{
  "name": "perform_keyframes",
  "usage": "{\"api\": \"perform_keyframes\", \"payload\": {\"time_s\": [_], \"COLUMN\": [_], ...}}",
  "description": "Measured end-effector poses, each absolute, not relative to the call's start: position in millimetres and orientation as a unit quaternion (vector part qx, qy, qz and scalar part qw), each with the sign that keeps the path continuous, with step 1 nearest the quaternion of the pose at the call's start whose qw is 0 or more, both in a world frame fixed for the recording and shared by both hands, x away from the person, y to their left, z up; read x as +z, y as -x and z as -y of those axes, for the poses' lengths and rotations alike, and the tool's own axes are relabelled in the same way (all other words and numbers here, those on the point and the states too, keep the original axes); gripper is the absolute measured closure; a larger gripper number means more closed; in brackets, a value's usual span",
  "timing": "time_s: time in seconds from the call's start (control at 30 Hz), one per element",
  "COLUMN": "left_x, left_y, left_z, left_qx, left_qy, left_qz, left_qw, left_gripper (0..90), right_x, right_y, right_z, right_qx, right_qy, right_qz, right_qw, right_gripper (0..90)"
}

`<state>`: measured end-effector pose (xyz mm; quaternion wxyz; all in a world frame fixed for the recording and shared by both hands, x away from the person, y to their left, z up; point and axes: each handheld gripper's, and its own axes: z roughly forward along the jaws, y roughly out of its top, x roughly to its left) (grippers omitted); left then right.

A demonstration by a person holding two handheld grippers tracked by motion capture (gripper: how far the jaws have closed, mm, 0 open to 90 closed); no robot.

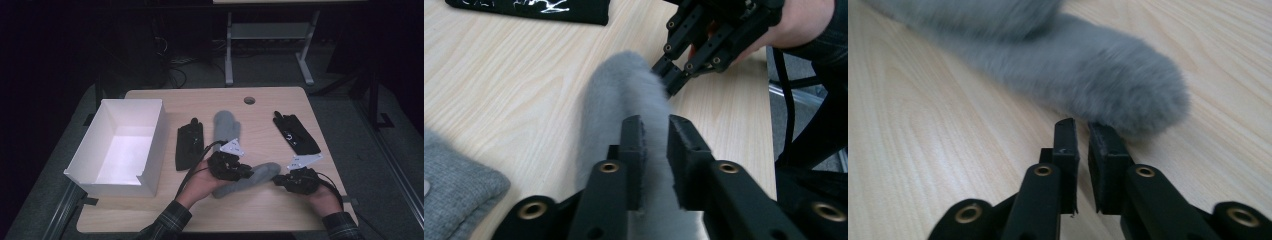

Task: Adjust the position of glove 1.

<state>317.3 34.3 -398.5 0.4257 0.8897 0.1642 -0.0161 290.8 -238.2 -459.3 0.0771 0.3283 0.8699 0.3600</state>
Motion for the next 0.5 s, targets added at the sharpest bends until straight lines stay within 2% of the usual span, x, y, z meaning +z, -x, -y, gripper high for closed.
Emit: {"api": "perform_keyframes", "payload": {"time_s": [0.17,0.37,0.43,0.5], "left_x": [-402.7,-415.9,-419.4,-421.6], "left_y": [-309.7,-304.2,-306.7,-309.6], "left_z": [-44.9,-70.6,-81.1,-89.4], "left_qx": [-0.012,0.0,0.002,0.015], "left_qy": [-0.896,-0.899,-0.895,-0.889], "left_qz": [-0.165,-0.188,-0.203,-0.222], "left_qw": [0.413,0.396,0.397,0.4], "left_gripper": [87.9,89.2,86.9,79.1], "right_x": [-461.2,-461.3,-461.8,-463.1], "right_y": [-292.3,-295.2,-296.0,-297.5], "right_z": [238.4,238.7,240.4,242.8], "right_qx": [0.355,0.352,0.354,0.357], "right_qy": [-0.335,-0.334,-0.341,-0.343], "right_qz": [-0.87,-0.871,-0.867,-0.864], "right_qw": [0.077,0.082,0.084,0.092], "right_gripper": [83.7,84.2,79.3,69.7]}}
